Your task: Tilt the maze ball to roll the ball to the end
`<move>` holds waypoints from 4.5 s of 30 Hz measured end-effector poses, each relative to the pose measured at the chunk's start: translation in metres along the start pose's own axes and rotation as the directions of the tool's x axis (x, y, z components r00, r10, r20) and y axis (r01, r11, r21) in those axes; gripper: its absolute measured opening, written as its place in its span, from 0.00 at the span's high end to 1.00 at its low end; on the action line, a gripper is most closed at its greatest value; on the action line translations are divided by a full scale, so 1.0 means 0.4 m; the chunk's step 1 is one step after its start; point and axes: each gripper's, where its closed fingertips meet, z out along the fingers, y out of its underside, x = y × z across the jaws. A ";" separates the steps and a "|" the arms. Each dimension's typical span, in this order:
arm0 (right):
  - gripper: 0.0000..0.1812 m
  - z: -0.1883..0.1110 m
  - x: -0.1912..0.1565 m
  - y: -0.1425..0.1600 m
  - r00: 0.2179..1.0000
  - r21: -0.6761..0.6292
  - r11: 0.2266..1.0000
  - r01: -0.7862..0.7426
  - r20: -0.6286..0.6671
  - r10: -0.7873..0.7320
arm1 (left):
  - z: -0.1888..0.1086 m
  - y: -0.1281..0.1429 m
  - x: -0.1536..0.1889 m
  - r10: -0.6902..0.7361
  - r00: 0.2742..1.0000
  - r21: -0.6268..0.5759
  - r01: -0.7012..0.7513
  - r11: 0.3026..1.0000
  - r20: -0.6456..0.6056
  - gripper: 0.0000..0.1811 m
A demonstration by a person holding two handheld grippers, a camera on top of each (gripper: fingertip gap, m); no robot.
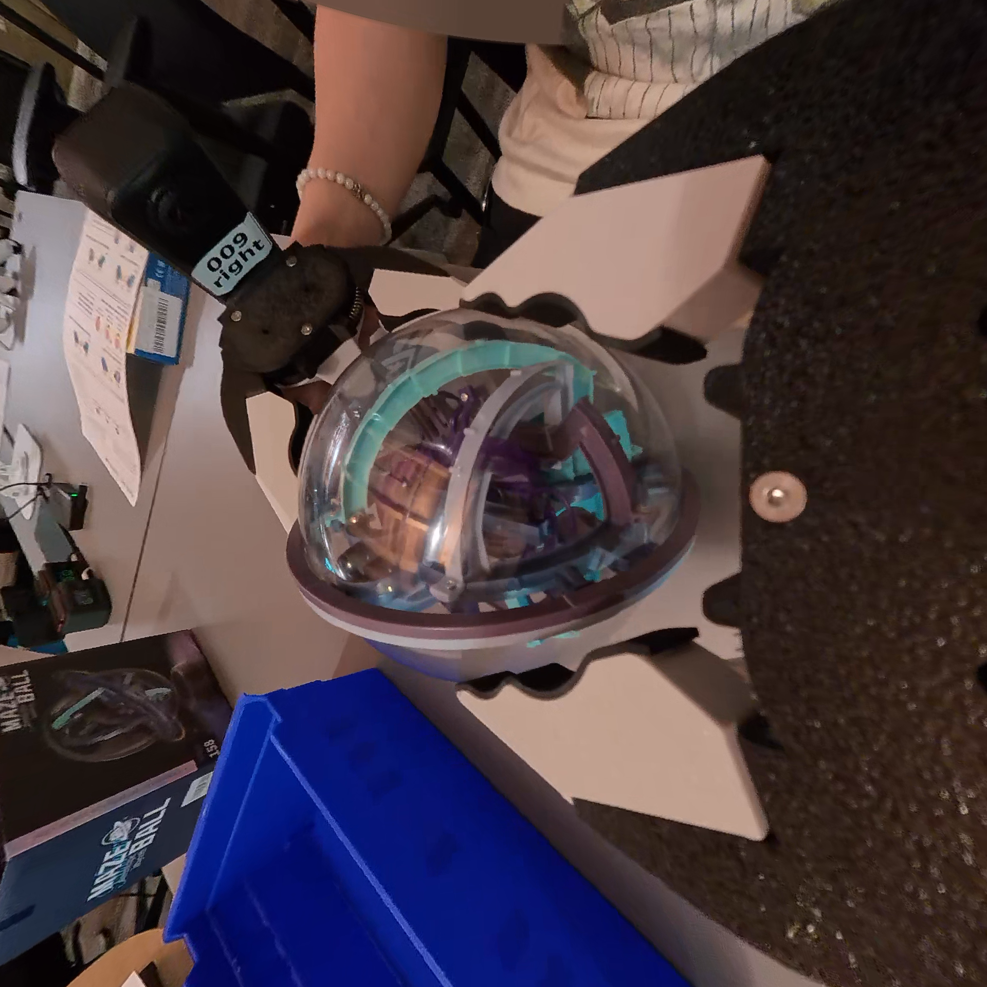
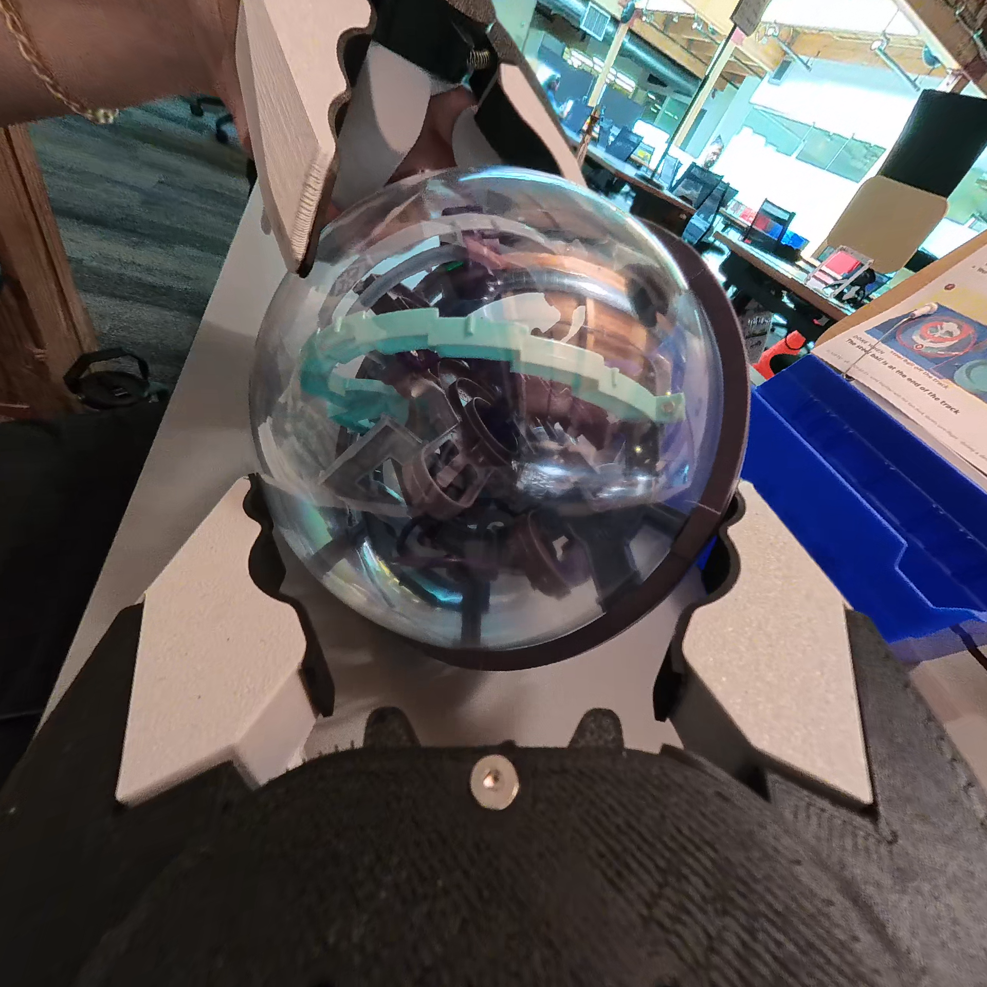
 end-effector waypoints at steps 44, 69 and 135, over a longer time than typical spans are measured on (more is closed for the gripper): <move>0.13 -0.033 -0.005 -0.001 0.999 -0.106 0.993 0.045 0.005 -0.044 | 0.028 0.016 0.023 -0.073 0.988 -0.112 0.088 0.990 0.133 0.26; 0.17 -0.061 0.052 0.040 0.988 -0.087 0.987 -0.136 0.064 0.141 | 0.073 -0.003 -0.011 -0.085 0.990 -0.051 0.091 0.994 0.116 0.27; 0.19 -0.077 0.044 0.098 0.993 -0.142 0.985 -0.103 0.050 0.111 | 0.053 -0.025 -0.009 -0.032 0.998 0.094 0.037 0.995 -0.061 0.34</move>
